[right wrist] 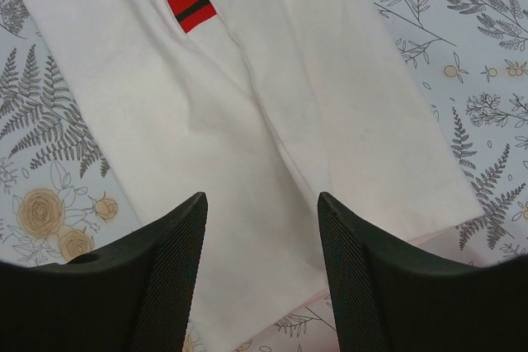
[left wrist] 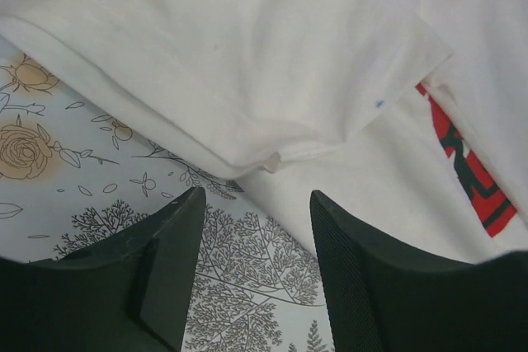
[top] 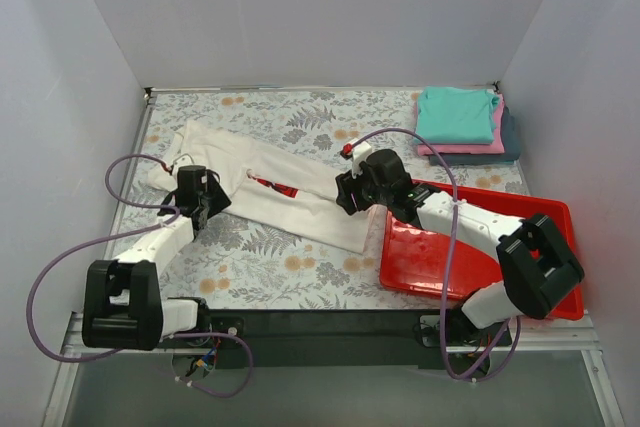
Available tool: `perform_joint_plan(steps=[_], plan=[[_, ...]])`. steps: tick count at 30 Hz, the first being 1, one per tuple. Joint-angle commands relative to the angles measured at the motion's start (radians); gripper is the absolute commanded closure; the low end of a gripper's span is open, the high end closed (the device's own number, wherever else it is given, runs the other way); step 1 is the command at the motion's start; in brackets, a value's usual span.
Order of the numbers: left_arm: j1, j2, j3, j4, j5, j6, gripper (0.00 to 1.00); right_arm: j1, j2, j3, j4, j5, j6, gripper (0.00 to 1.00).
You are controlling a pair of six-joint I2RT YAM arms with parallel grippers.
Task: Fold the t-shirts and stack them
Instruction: Fold the tshirt
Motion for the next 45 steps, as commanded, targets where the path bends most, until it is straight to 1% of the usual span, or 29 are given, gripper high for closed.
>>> perform_joint_plan(steps=[1, 4, 5, 6, 7, 10, 13, 16, 19, 23, 24, 26, 27, 30, 36, 39, 44, 45], plan=[[-0.010, -0.093, 0.005, 0.027, -0.006, -0.021, 0.48, 0.003, 0.017, -0.009, 0.039, 0.045, 0.002, 0.49], [-0.010, -0.102, 0.023, 0.078, -0.003, -0.018, 0.44, 0.000, 0.027, -0.012, 0.038, 0.059, 0.006, 0.49], [-0.010, -0.091, 0.029, 0.093, -0.006, -0.015, 0.42, -0.001, 0.029, -0.012, 0.038, 0.088, 0.009, 0.49], [-0.009, -0.075, 0.048, 0.106, -0.010, -0.013, 0.39, -0.001, 0.032, -0.010, 0.038, 0.090, 0.009, 0.49], [-0.009, -0.052, 0.063, 0.116, -0.012, -0.010, 0.39, -0.001, 0.040, -0.009, 0.038, 0.093, 0.011, 0.49], [-0.001, 0.109, 0.130, 0.119, 0.016, -0.005, 0.38, -0.005, 0.053, -0.010, 0.035, 0.111, 0.011, 0.49], [0.008, 0.229, 0.173, 0.123, 0.042, -0.005, 0.38, -0.009, 0.067, -0.015, 0.028, 0.129, 0.009, 0.49], [0.020, 0.323, 0.213, 0.123, 0.072, -0.005, 0.38, -0.011, 0.086, -0.018, 0.019, 0.154, 0.008, 0.49], [0.026, 0.378, 0.239, 0.121, 0.076, -0.001, 0.38, -0.011, 0.103, -0.024, 0.009, 0.166, 0.005, 0.49], [0.039, 0.412, 0.252, 0.118, 0.085, 0.002, 0.38, -0.011, 0.124, -0.027, 0.001, 0.153, 0.008, 0.55], [0.040, 0.415, 0.255, 0.116, 0.085, 0.004, 0.38, -0.011, 0.129, -0.026, -0.001, 0.146, 0.006, 0.59], [0.046, 0.429, 0.267, 0.107, 0.085, 0.007, 0.38, -0.011, 0.135, -0.026, -0.005, 0.133, 0.008, 0.64], [0.049, 0.435, 0.272, 0.106, 0.080, 0.008, 0.38, -0.009, 0.135, -0.024, -0.007, 0.126, 0.006, 0.71], [0.055, 0.456, 0.295, 0.083, 0.076, 0.016, 0.38, -0.002, 0.127, -0.023, -0.019, 0.105, 0.005, 0.83], [0.055, 0.470, 0.313, 0.061, 0.076, 0.030, 0.38, 0.046, 0.116, -0.004, -0.096, 0.149, -0.004, 0.91], [0.055, 0.467, 0.318, 0.052, 0.074, 0.035, 0.38, 0.067, 0.121, -0.001, -0.131, 0.157, -0.006, 0.92], [0.055, 0.458, 0.318, 0.047, 0.077, 0.038, 0.38, 0.110, 0.118, -0.004, -0.166, 0.180, -0.007, 0.90], [0.055, 0.458, 0.318, 0.046, 0.076, 0.038, 0.38, 0.117, 0.115, -0.004, -0.171, 0.186, -0.009, 0.87]])
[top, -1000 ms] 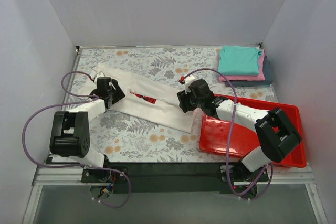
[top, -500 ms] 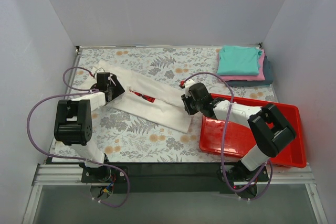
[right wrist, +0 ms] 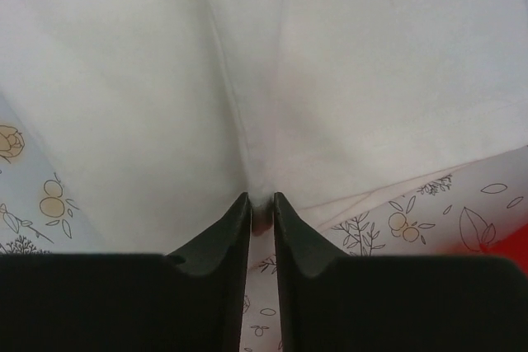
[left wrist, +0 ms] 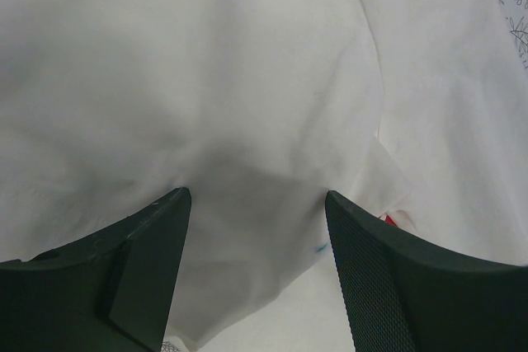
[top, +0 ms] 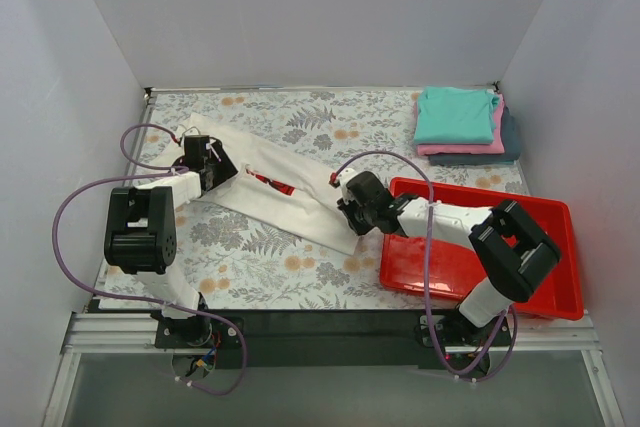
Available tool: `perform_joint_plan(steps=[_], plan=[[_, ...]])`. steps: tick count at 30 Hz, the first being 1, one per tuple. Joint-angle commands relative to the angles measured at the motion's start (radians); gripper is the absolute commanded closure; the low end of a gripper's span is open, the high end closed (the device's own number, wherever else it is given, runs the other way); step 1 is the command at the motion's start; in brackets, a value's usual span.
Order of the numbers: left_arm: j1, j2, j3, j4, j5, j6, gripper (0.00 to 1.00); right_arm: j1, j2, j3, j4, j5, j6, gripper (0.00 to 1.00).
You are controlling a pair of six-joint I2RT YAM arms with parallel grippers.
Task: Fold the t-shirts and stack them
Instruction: Fold the tshirt
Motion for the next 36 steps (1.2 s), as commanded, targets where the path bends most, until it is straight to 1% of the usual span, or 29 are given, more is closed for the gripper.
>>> perform_joint_plan(steps=[1, 2, 3, 6, 8, 9, 13, 17, 21, 22, 24, 25, 28, 30, 36], plan=[[0.012, 0.014, 0.000, -0.083, -0.009, 0.018, 0.38, 0.026, -0.018, 0.027, -0.047, 0.028, -0.011, 0.84], [0.012, 0.014, 0.002, -0.084, -0.011, 0.020, 0.38, 0.037, -0.019, 0.027, -0.056, 0.031, -0.012, 0.82], [0.012, 0.016, 0.003, -0.086, -0.018, 0.020, 0.38, 0.038, -0.025, 0.027, -0.061, 0.020, -0.011, 0.76], [0.012, 0.002, 0.000, -0.089, -0.035, 0.018, 0.38, 0.049, -0.059, 0.021, -0.068, -0.026, -0.018, 0.66], [0.012, -0.024, -0.001, -0.089, -0.047, 0.021, 0.38, 0.051, -0.089, 0.015, -0.067, -0.043, -0.020, 0.62], [0.012, -0.035, -0.003, -0.089, -0.049, 0.023, 0.38, 0.051, -0.106, 0.013, -0.065, -0.040, -0.017, 0.59], [0.012, -0.113, -0.010, -0.081, -0.058, 0.035, 0.38, 0.049, -0.177, 0.039, -0.055, 0.003, -0.017, 0.52], [0.012, -0.177, -0.026, -0.083, -0.080, 0.032, 0.37, 0.039, -0.157, 0.108, -0.045, 0.040, -0.037, 0.50], [0.012, -0.210, -0.041, -0.077, -0.084, 0.026, 0.36, 0.005, -0.078, 0.162, -0.003, 0.033, -0.055, 0.49], [0.044, -0.201, -0.035, -0.081, -0.083, 0.024, 0.35, -0.006, -0.061, 0.171, 0.028, 0.033, -0.057, 0.49], [0.055, -0.161, -0.026, -0.095, -0.071, 0.023, 0.35, -0.026, -0.009, 0.180, 0.065, 0.033, -0.058, 0.50], [0.062, -0.145, -0.023, -0.096, -0.067, 0.020, 0.35, -0.032, 0.010, 0.183, 0.112, 0.029, -0.057, 0.50], [0.078, -0.073, -0.007, -0.093, -0.037, 0.021, 0.35, -0.047, 0.088, 0.209, 0.157, 0.019, -0.058, 0.50], [0.081, -0.026, 0.014, -0.095, -0.034, 0.021, 0.35, -0.054, 0.136, 0.222, 0.174, 0.014, -0.058, 0.50], [0.082, 0.037, 0.058, -0.084, -0.026, 0.032, 0.35, -0.072, 0.205, 0.214, 0.198, 0.008, -0.044, 0.50]])
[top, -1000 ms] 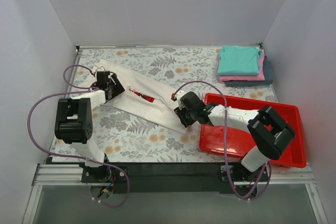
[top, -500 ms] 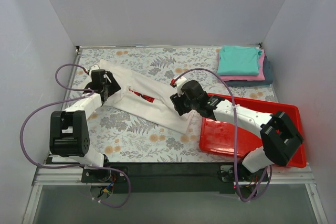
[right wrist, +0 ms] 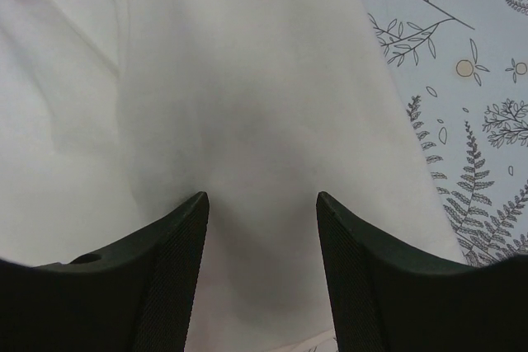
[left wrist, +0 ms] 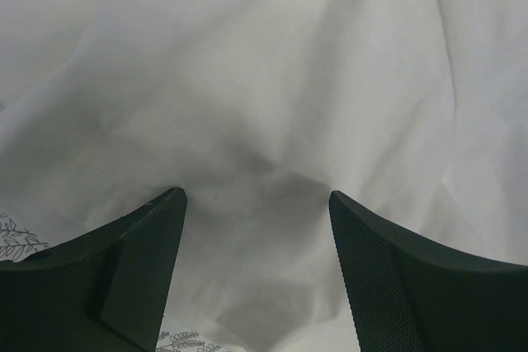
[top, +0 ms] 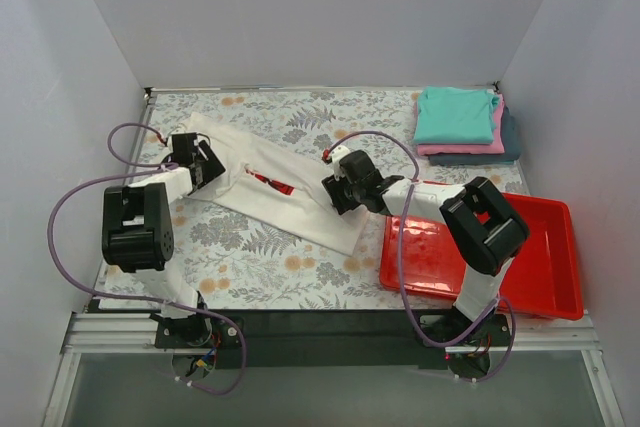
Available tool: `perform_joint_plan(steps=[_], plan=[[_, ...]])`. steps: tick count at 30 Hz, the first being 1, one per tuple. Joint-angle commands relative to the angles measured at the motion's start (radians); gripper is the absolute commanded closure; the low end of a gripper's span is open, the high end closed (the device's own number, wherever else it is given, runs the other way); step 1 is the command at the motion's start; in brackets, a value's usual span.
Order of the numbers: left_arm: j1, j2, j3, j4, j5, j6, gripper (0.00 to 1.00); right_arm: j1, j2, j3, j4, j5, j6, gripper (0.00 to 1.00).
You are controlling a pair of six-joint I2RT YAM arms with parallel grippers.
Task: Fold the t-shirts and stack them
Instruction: Fold the tshirt
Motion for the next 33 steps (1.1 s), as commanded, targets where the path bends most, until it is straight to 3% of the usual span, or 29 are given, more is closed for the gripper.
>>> perform_joint_plan(steps=[1, 10, 16, 33], plan=[[0.004, 0.040, 0.043, -0.024, 0.016, 0.011, 0.35, -0.011, 0.008, 0.022, 0.071, 0.003, 0.010, 0.50], [-0.012, 0.167, 0.137, -0.007, 0.079, 0.014, 0.35, -0.012, -0.001, -0.124, 0.059, -0.051, 0.084, 0.52], [-0.101, 0.259, 0.235, -0.013, 0.060, 0.043, 0.35, 0.008, 0.009, -0.176, 0.047, -0.237, 0.128, 0.55], [-0.193, 0.431, 0.499, -0.071, 0.057, 0.110, 0.35, 0.206, -0.117, -0.268, -0.100, -0.175, 0.210, 0.55]])
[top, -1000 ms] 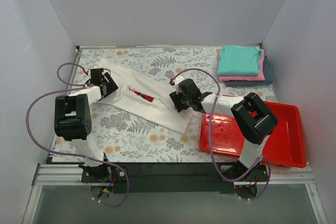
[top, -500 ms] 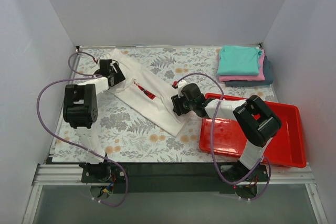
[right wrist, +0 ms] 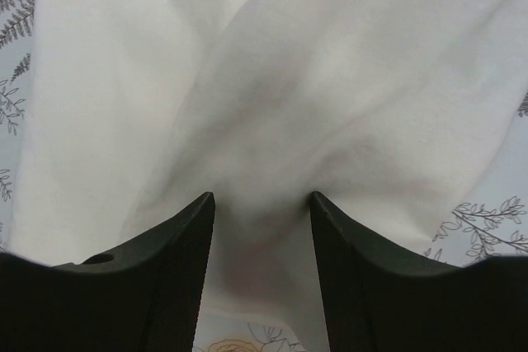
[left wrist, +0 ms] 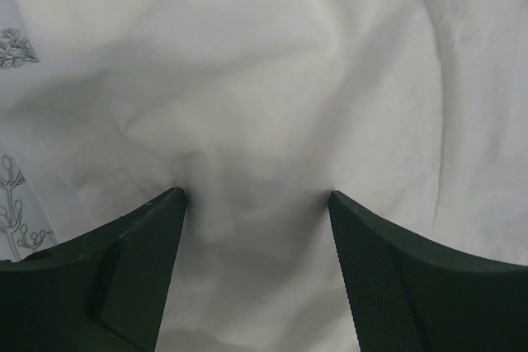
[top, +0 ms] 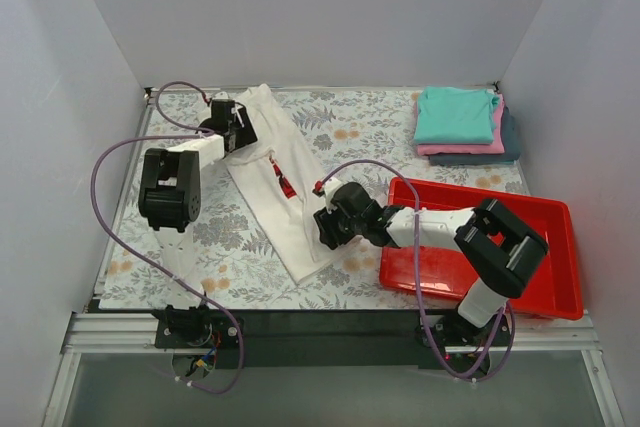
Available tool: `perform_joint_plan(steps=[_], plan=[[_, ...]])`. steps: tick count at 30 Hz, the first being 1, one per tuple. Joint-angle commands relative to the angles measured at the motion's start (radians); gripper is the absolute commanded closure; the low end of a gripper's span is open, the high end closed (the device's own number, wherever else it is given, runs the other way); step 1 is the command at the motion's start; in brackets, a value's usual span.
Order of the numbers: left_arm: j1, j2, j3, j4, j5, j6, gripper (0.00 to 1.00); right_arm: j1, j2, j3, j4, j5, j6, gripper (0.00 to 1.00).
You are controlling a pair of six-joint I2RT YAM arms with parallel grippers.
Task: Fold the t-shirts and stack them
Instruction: Fold the tshirt
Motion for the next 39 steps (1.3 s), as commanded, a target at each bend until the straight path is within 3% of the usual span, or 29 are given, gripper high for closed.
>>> perform_joint_plan(steps=[1, 10, 16, 21, 26, 31, 39], plan=[[-0.027, 0.050, 0.029, -0.085, 0.051, 0.021, 0.35, 0.056, 0.019, -0.052, -0.187, -0.044, 0.057, 0.55], [-0.085, 0.110, 0.162, -0.086, 0.037, 0.067, 0.35, 0.146, -0.007, -0.017, -0.194, -0.071, 0.071, 0.55], [-0.119, 0.037, 0.224, -0.089, -0.015, 0.106, 0.35, 0.146, -0.116, 0.021, -0.239, 0.057, 0.058, 0.54], [-0.127, -0.164, 0.100, -0.031, -0.027, 0.089, 0.35, 0.146, -0.183, 0.064, -0.239, 0.110, 0.032, 0.51], [-0.128, -0.287, -0.078, 0.003, 0.025, 0.040, 0.35, 0.157, -0.163, 0.106, -0.205, 0.039, 0.018, 0.51], [-0.130, -0.253, -0.118, 0.026, 0.065, 0.034, 0.35, 0.228, -0.111, 0.158, -0.197, 0.038, 0.021, 0.51], [-0.131, -0.114, -0.029, 0.021, 0.114, 0.023, 0.35, 0.306, -0.027, 0.218, -0.200, 0.065, 0.038, 0.51]])
